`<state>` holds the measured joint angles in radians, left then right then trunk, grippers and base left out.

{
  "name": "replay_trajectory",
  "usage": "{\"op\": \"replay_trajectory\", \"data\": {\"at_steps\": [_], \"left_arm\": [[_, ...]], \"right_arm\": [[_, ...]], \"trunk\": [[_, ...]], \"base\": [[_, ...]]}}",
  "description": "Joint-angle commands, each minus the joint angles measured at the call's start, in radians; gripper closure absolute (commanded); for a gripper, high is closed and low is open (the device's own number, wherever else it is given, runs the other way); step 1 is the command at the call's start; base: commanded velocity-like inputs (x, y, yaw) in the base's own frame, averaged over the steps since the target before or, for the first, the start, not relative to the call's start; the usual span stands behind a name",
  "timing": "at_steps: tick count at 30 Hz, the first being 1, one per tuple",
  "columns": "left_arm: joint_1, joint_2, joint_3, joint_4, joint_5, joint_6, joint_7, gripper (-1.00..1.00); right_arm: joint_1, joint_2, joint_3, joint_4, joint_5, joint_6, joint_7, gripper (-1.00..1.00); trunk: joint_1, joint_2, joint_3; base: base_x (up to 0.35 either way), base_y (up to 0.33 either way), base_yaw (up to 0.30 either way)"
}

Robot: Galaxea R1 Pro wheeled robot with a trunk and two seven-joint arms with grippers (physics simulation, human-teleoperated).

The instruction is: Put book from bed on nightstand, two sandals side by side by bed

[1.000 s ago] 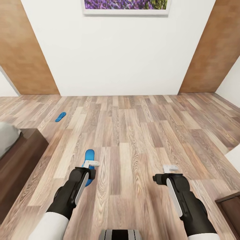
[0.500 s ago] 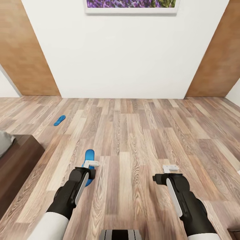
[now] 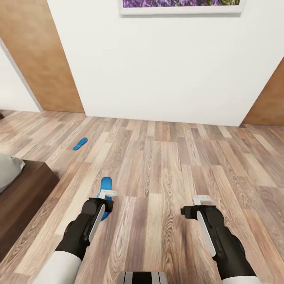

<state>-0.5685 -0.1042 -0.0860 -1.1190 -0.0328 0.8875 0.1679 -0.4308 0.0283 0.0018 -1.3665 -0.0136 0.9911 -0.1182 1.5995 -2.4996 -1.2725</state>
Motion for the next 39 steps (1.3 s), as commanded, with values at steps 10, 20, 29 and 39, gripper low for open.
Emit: {"op": "replay_trajectory", "data": {"at_steps": [10,20,29,39], "left_arm": [[-0.001,0.0,-0.023,0.006,-0.005,0.005,-0.001,1.0],[-0.001,0.0,-0.034,0.007,-0.005,0.005,0.0,1.0],[-0.001,0.0,-0.034,0.007,-0.005,0.005,-0.001,1.0],[-0.001,0.0,-0.034,0.007,-0.006,0.005,0.0,1.0]], "right_arm": [[0.0,0.001,-0.001,-0.006,-0.005,0.004,-0.004,-1.0],[0.0,0.001,-0.002,-0.004,-0.005,0.004,-0.005,-1.0],[0.0,0.001,0.0,-0.015,-0.005,0.004,-0.004,-1.0],[0.0,0.001,0.0,-0.014,-0.005,0.005,-0.004,-1.0]], "trunk": [[0.0,0.0,-0.004],[0.0,0.0,-0.004],[0.0,0.0,-0.004],[0.0,0.0,0.002]], "base": [[0.336,-0.115,0.243],[0.336,-0.118,0.267],[0.336,-0.118,0.268],[0.336,-0.118,0.269]]}}
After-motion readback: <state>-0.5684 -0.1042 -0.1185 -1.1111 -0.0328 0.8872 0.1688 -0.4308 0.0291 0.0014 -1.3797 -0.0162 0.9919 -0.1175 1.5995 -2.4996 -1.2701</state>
